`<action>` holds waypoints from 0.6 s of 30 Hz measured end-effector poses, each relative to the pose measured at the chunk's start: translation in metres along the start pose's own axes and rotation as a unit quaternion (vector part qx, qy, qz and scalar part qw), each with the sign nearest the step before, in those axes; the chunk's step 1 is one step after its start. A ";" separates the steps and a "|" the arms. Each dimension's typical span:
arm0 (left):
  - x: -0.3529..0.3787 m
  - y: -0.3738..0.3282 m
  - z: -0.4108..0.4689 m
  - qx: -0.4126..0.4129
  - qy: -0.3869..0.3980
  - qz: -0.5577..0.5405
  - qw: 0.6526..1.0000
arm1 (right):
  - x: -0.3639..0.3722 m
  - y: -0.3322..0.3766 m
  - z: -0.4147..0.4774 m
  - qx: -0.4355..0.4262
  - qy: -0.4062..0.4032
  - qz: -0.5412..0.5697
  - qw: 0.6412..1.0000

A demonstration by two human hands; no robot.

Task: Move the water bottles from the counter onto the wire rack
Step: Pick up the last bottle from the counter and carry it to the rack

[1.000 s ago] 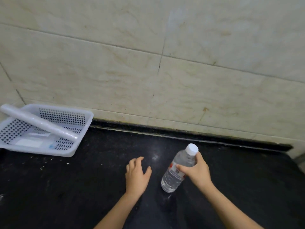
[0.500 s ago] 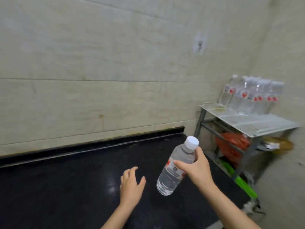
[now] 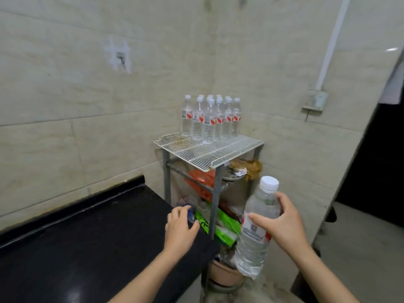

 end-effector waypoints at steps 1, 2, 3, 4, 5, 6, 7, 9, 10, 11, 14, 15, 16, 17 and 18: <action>0.006 -0.007 0.016 0.010 -0.001 0.007 1.000 | -0.010 -0.008 0.009 0.005 -0.007 0.000 1.000; 0.011 -0.014 0.034 0.019 -0.005 0.015 1.000 | -0.020 -0.016 0.020 0.010 -0.011 0.003 1.000; 0.016 -0.021 0.053 0.026 -0.010 0.022 0.999 | -0.029 -0.023 0.032 0.014 -0.013 0.005 1.000; 0.020 -0.028 0.074 0.032 -0.018 0.027 0.999 | -0.037 -0.030 0.047 0.014 -0.014 0.004 1.000; 0.023 -0.036 0.096 0.039 -0.028 0.032 0.998 | -0.045 -0.035 0.063 0.013 -0.015 0.001 1.000; 0.025 -0.044 0.118 0.046 -0.042 0.035 0.997 | -0.052 -0.040 0.079 0.010 -0.017 -0.004 1.000; 0.026 -0.052 0.142 0.052 -0.058 0.036 0.996 | -0.058 -0.043 0.098 0.007 -0.018 -0.011 1.000; 0.027 -0.068 0.188 0.058 -0.084 0.038 0.994 | -0.066 -0.045 0.137 0.001 -0.013 -0.029 0.999; 0.028 -0.076 0.211 0.059 -0.089 0.042 0.993 | -0.069 -0.045 0.157 -0.003 -0.009 -0.039 0.999; 0.030 -0.083 0.231 0.058 -0.090 0.050 0.993 | -0.072 -0.045 0.177 -0.009 -0.004 -0.048 0.999; 0.036 -0.101 0.281 0.051 -0.086 0.097 0.990 | -0.082 -0.045 0.231 -0.031 -0.006 -0.055 0.998; 0.039 -0.104 0.294 0.045 -0.084 0.118 0.988 | -0.085 -0.045 0.247 -0.040 -0.011 -0.051 0.998; 0.041 -0.105 0.304 0.036 -0.080 0.140 0.986 | -0.086 -0.045 0.262 -0.051 -0.016 -0.043 0.998; 0.045 -0.104 0.311 0.025 -0.077 0.158 0.984 | -0.086 -0.044 0.277 -0.064 -0.022 -0.034 0.997; 0.048 -0.102 0.316 0.014 -0.077 0.175 0.981 | -0.085 -0.042 0.293 -0.076 -0.028 -0.024 0.996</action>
Point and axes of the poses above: each hand's wrist, its own z-axis towards the middle knuckle, its own x-axis out of the palm, y = z × x, the point moved 7 cm from there along z, towards the middle knuckle, and after that the axes turned 10 degrees about y, right-handed, at the moved point
